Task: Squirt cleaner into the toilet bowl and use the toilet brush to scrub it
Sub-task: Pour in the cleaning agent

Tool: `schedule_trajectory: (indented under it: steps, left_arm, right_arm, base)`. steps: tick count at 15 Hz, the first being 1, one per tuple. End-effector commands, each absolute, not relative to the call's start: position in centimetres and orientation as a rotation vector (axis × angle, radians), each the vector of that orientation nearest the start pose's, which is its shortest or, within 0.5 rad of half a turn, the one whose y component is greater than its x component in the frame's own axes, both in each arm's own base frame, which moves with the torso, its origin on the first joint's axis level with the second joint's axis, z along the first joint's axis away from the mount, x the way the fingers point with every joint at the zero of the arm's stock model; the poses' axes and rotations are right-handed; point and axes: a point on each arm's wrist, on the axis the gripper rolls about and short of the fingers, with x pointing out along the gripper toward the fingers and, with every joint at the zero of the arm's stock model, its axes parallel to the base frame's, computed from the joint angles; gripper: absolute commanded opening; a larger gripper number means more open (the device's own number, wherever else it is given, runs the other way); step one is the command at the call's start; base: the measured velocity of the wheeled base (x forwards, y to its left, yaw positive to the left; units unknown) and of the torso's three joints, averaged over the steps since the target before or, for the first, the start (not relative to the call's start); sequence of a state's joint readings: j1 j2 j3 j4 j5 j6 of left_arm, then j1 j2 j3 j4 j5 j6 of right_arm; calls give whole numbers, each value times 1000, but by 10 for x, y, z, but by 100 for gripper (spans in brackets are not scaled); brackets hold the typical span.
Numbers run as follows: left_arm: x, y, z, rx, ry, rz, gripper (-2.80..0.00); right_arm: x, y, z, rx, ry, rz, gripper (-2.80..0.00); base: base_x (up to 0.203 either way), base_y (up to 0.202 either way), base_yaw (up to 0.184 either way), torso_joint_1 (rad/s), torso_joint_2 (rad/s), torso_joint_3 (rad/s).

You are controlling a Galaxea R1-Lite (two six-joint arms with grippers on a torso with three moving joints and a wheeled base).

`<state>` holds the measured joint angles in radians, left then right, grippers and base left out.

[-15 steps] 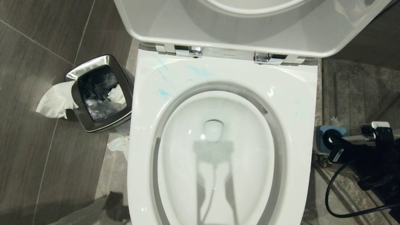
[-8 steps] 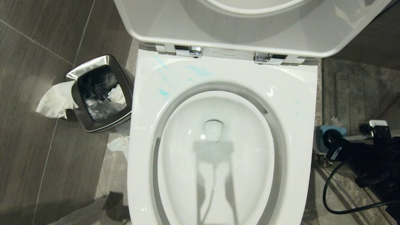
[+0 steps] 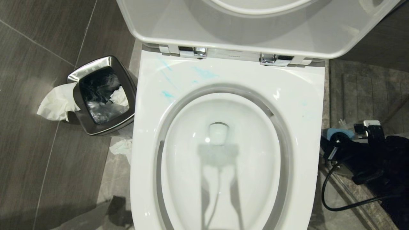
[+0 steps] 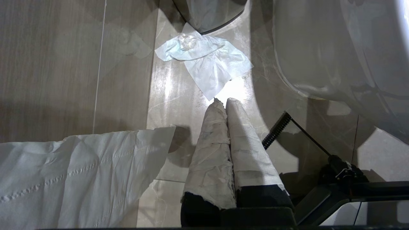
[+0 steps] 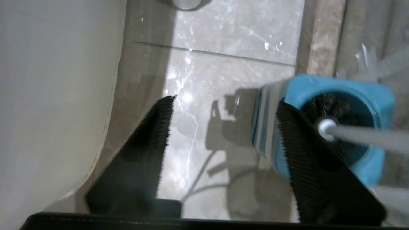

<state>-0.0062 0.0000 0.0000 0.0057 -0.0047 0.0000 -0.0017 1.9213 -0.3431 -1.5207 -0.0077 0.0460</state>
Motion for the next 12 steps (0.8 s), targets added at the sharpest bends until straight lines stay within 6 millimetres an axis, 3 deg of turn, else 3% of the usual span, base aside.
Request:
schedule_trajectory:
  steps: [1, 6, 12]
  left_arm:
    - [-23, 0, 74, 0, 9, -11, -280]
    - [-23, 0, 74, 0, 9, -11, -280]
    - [-23, 0, 74, 0, 9, -11, -280]
  right_arm:
    - [299, -1, 93, 41, 51, -8, 0]
    - [352, 2, 87, 28, -30, -2, 0]
    - [398, 8, 76, 27, -103, 17, 0]
  base:
    - [0, 0, 0, 0, 0, 0]
    - [0, 0, 0, 0, 0, 0]
    - [0, 0, 0, 0, 0, 0]
